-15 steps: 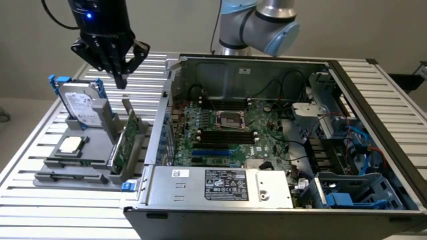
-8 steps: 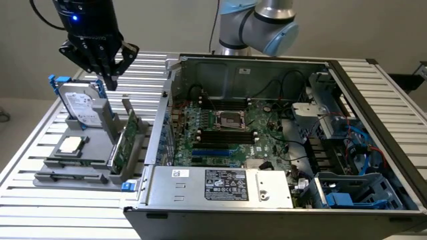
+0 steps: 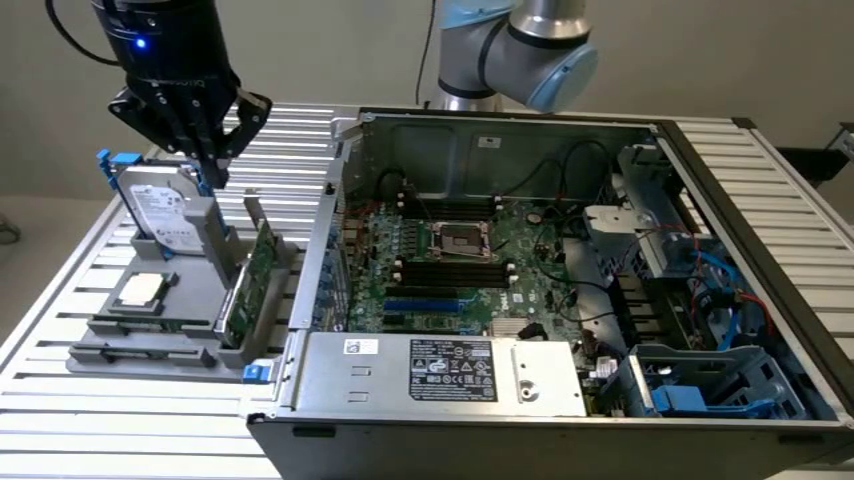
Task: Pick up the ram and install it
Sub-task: 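Reach for the ram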
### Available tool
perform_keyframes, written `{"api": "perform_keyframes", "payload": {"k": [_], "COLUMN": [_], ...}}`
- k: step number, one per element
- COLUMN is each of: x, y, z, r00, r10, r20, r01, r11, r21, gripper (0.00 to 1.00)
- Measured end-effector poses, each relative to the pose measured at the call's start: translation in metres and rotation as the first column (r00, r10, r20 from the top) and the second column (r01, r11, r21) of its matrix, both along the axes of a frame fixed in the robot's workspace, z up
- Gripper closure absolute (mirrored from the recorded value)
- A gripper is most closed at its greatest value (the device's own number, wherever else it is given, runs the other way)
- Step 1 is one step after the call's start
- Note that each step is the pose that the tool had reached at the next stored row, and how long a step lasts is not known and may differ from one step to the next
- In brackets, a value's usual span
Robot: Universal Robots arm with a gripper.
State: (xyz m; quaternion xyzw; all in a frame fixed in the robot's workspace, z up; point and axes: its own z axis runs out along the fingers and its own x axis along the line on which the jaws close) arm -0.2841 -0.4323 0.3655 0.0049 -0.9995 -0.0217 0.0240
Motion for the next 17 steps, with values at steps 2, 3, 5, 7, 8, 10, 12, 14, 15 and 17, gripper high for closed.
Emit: {"api": "perform_keyframes", "payload": {"k": [2,3,5,7,8,10,12,14,15,17], "x": [-0.003,-0.005,-0.01,-0.015,-0.018,-0.024,-0.028,-0.031,-0.033,-0.037], "y": [-0.0014,-0.0019,-0.0027,-0.0035,-0.0039,-0.005,-0.0065,-0.0081,-0.0089,-0.0105], "z": [-0.0013,-0.0022,-0.0039,-0.0055,-0.0059,-0.0064,-0.0066,-0.0069,-0.007,-0.0072], "r00": [1.0,1.0,0.9999,0.9999,0.9998,0.9998,0.9998,0.9998,0.9998,0.9998], "r10": [0.003,0.004,0.005,0.006,0.007,0.008,0.009,0.011,0.012,0.014], "r20": [0.003,0.0054,0.0103,0.015,0.016,0.0166,0.0165,0.0166,0.0166,0.0167], "r01": [-0.003,-0.004,-0.005,-0.006,-0.007,-0.008,-0.009,-0.011,-0.012,-0.014], "r11": [1.0,1.0,1.0,1.0,1.0,1.0,1.0,0.9999,0.9999,0.9999], "r21": [0.0,0.0,0.0,-0.0001,-0.0001,0.0,-0.0001,0.0,0.0,0.0], "gripper": [0.89,0.89,0.89,0.89,0.89,0.89,0.89,0.89,0.89,0.89]}}
